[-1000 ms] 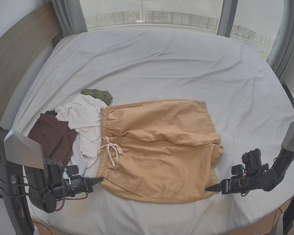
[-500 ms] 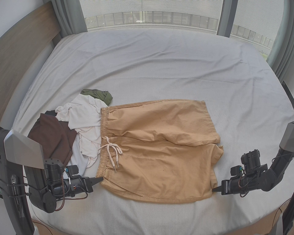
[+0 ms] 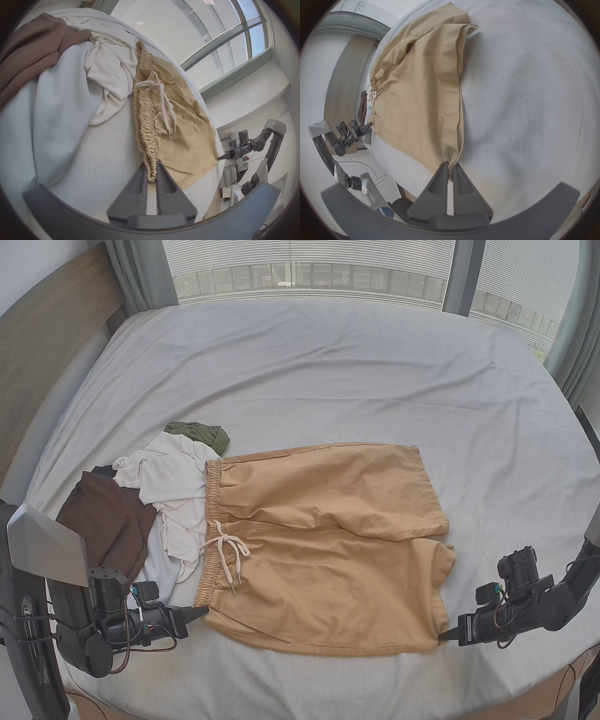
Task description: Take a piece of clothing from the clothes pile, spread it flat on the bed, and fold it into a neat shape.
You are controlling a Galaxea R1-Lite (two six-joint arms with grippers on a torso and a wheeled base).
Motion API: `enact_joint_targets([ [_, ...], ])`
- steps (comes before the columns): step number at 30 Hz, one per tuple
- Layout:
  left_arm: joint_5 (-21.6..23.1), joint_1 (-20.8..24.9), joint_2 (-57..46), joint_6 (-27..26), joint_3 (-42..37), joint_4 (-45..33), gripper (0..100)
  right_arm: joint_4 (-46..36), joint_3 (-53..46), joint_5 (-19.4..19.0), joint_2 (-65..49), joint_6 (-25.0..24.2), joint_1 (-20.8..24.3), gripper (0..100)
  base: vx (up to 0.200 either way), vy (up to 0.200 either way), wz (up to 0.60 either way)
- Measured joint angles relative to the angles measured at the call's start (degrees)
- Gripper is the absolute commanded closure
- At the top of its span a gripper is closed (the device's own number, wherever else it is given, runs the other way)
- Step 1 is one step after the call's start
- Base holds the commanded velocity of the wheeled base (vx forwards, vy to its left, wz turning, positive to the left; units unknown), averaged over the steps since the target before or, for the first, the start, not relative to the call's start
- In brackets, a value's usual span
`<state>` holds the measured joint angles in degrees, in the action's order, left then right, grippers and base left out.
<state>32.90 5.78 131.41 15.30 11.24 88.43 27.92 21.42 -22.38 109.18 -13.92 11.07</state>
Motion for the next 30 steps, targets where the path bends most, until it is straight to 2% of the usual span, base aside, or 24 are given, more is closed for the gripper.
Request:
enact_joint_targets([
  [6,0.22,-0.83,1.00,-5.80,-2.73,-0.16,100,-6.24,0.07,-0.02,-4.11,1.44,0.39,100,0.000,0.000,0.00],
  [16,1.37,-1.73,1.27,-5.97,-3.12,0.22,100,-6.66,1.04,-0.02,-9.68,1.63,0.11,100,0.000,0.000,0.00],
  [21,1.56,-1.32,-0.66,-1.67,-0.33,0.20,100,-6.55,2.61,-1.23,-13.37,1.28,-0.27,100,0.000,0.000,0.00],
  [24,1.34,-0.83,-2.80,4.10,3.43,0.33,100,-6.44,4.05,-2.05,-15.77,1.08,-0.60,100,0.000,0.000,0.00],
  [30,1.30,-0.41,-7.19,11.46,8.05,0.35,100,-6.06,6.14,-3.04,-17.88,0.55,-1.68,100,0.000,0.000,0.00],
])
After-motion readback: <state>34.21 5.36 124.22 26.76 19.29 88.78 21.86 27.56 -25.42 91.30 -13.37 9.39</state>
